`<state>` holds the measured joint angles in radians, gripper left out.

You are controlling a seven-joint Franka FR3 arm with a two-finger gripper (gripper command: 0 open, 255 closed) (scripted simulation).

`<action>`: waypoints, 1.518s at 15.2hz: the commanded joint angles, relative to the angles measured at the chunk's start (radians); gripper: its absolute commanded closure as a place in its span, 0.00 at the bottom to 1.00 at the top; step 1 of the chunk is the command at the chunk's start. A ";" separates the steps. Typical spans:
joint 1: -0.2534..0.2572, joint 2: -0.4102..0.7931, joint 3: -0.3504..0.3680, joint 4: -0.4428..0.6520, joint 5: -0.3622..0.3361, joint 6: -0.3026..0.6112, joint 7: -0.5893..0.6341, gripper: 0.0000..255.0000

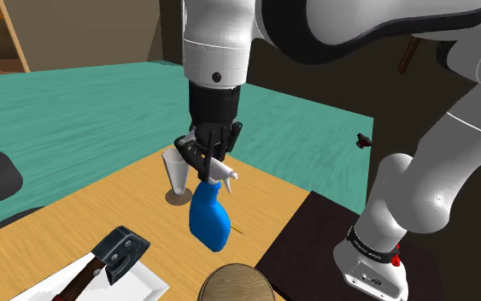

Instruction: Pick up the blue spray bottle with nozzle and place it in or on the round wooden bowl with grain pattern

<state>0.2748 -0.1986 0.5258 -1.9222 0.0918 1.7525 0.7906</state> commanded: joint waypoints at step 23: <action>0.090 -0.258 0.038 -0.269 0.143 0.041 0.053 1.00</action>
<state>0.3641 -0.4568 0.5629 -2.1808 0.2342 1.7823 0.8448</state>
